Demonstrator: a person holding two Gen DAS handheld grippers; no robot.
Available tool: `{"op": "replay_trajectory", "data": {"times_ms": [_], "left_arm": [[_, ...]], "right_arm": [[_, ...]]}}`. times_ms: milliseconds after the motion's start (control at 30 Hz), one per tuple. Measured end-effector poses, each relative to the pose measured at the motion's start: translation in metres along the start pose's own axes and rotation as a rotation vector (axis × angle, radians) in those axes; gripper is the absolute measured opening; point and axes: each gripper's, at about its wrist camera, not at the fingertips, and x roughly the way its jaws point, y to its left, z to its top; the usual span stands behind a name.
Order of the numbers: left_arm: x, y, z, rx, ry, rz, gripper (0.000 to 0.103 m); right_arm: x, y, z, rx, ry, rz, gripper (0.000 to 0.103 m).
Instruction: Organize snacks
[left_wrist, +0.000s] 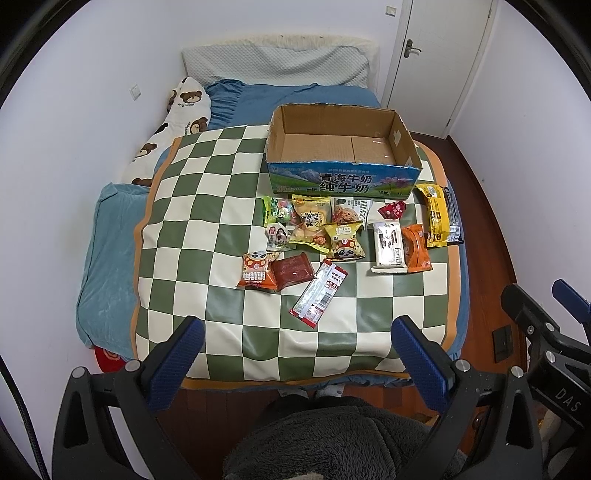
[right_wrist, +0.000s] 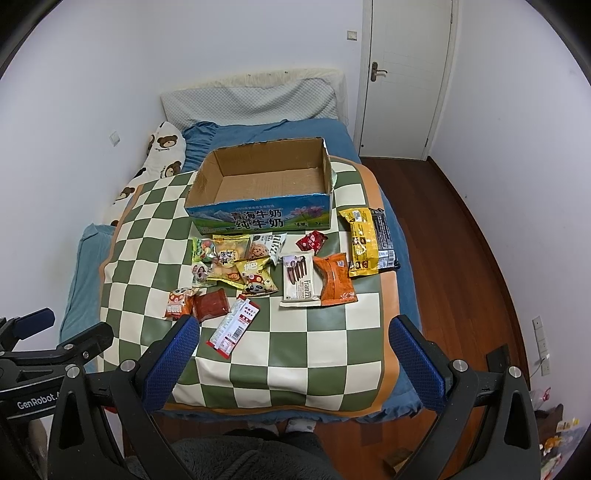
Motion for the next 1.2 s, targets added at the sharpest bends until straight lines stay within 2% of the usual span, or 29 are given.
{"op": "replay_trajectory", "data": {"times_ms": [400, 600, 700, 867, 1067, 1200], "left_arm": [[0.003, -0.002, 0.009, 0.003, 0.000, -0.007, 0.103], [0.031, -0.002, 0.025, -0.004, 0.007, -0.024, 0.103], [0.058, -0.007, 0.036, -0.002, 0.022, -0.013, 0.103], [0.117, -0.025, 0.057, 0.005, 0.083, -0.019, 0.103], [0.200, -0.077, 0.083, 0.006, 0.221, -0.148, 0.101], [0.260, -0.119, 0.096, 0.006, 0.324, -0.200, 0.097]], "right_arm": [[0.000, 0.002, 0.004, 0.003, -0.001, -0.002, 0.103], [0.015, -0.003, 0.013, 0.041, 0.008, -0.002, 0.103], [0.043, -0.018, 0.017, 0.095, 0.036, 0.010, 0.103], [0.106, -0.055, 0.025, 0.170, 0.096, -0.029, 0.103], [0.180, -0.105, 0.045, 0.202, 0.144, -0.050, 0.103], [0.233, -0.135, 0.069, 0.192, 0.185, -0.056, 0.103]]}}
